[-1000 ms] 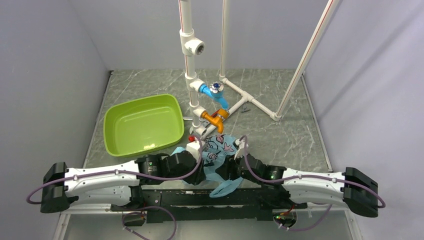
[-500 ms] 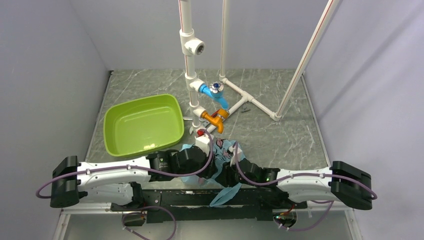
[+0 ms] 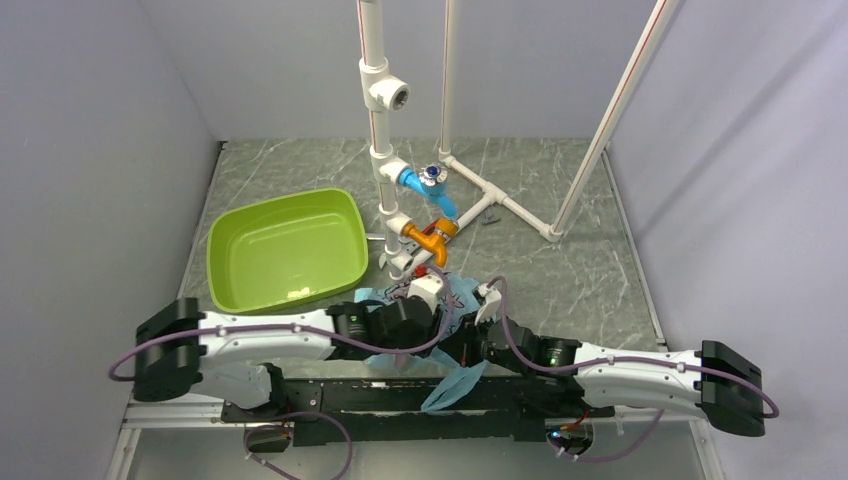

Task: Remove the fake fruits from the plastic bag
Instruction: Adjust the plastic bag at the center of the board.

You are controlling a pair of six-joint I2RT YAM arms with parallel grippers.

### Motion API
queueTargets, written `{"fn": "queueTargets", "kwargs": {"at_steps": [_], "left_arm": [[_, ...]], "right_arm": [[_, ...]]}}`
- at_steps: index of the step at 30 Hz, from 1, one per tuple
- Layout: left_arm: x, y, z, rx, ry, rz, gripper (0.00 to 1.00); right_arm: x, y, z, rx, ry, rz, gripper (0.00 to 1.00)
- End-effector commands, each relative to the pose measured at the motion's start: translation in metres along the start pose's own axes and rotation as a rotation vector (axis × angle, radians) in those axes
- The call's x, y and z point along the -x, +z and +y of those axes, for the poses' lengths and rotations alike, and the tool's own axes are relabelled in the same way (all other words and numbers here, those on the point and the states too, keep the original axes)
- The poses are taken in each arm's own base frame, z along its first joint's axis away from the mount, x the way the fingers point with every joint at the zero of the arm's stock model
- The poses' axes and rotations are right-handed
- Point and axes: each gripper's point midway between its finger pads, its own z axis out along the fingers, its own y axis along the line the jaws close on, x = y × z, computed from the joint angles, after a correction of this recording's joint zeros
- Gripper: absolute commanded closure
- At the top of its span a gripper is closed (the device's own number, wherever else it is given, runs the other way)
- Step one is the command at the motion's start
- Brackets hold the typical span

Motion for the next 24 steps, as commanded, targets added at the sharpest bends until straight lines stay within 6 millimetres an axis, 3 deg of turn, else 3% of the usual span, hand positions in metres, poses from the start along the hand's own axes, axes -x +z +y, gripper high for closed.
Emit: {"fn": "queueTargets", "kwargs": {"at_steps": [1,6,11,16,20,24], "left_arm": [[0.001,0.019,0.007,0.107,0.08,0.034,0.6],[-0.005,0.033,0.027,0.189,0.042,0.027,0.55],[0.006,0.039,0.057,0.292,0.012,0.011,0.43],[0.04,0.016,0.072,0.388,-0.013,-0.095,0.37],[0.052,-0.013,0.092,0.494,-0.043,-0.177,0.32],[0.054,-0.018,0.069,0.306,-0.008,-0.188,0.33]], "right_arm": [[0.002,0.0,-0.003,-0.028,0.008,-0.006,1.0],[-0.005,0.002,-0.004,-0.021,-0.009,0.021,0.96],[-0.011,0.007,-0.006,-0.03,-0.039,0.048,0.86],[-0.019,0.015,-0.014,-0.069,-0.029,0.068,0.85],[-0.019,0.015,-0.025,-0.114,0.012,0.045,0.81],[-0.02,0.016,-0.011,-0.057,-0.014,0.073,0.76]]}}
